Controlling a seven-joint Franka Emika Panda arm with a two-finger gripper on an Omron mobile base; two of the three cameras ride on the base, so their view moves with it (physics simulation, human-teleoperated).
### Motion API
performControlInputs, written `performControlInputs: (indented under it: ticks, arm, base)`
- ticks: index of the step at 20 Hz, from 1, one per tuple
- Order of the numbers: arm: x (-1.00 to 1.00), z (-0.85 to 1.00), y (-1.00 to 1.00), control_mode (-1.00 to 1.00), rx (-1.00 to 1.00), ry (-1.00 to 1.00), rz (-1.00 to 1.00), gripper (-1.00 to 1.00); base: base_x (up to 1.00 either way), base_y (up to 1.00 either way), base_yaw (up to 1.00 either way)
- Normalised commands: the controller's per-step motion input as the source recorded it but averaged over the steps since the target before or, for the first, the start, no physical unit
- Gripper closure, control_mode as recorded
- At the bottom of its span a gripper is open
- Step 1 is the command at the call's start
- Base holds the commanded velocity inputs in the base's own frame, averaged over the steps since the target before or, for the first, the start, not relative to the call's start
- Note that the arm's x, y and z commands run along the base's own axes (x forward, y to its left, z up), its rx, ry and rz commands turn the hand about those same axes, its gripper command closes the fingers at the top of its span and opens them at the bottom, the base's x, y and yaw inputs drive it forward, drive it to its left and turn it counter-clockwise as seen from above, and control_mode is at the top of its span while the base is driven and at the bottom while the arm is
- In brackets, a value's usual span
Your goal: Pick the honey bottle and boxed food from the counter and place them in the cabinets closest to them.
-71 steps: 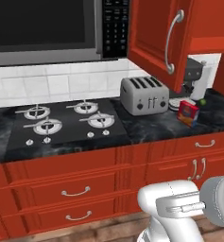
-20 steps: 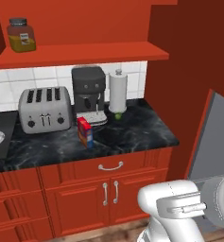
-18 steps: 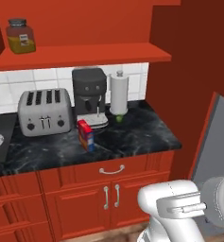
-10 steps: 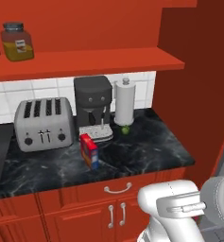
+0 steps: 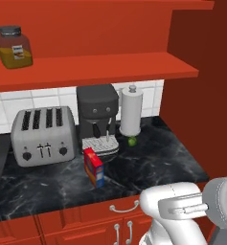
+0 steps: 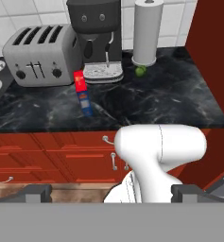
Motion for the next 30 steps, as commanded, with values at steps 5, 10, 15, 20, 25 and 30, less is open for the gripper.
performControlInputs:
  ticks: [5, 10, 15, 20, 25, 30]
  arm:
    - [0.00, 0.00, 0.00, 1.00, 0.00, 0.00, 0.00, -1.00]
    - [0.00, 0.00, 0.00, 1.00, 0.00, 0.00, 0.00, -1.00]
    - [0.00, 0.00, 0.00, 1.00, 0.00, 0.00, 0.00, -1.00]
    - [0.00, 0.00, 0.00, 1.00, 0.00, 0.00, 0.00, -1.00]
    - [0.00, 0.00, 0.00, 1.00, 0.00, 0.00, 0.00, -1.00]
    - [0.00, 0.00, 0.00, 1.00, 0.00, 0.00, 0.00, -1.00]
  base:
    - [0.02, 0.10, -0.01]
    - [0.03, 0.31, -0.02]
    - [0.09, 0.31, -0.03]
    - [0.02, 0.13, -0.01]
    - [0.10, 0.06, 0.00]
    - [0.13, 0.24, 0.01]
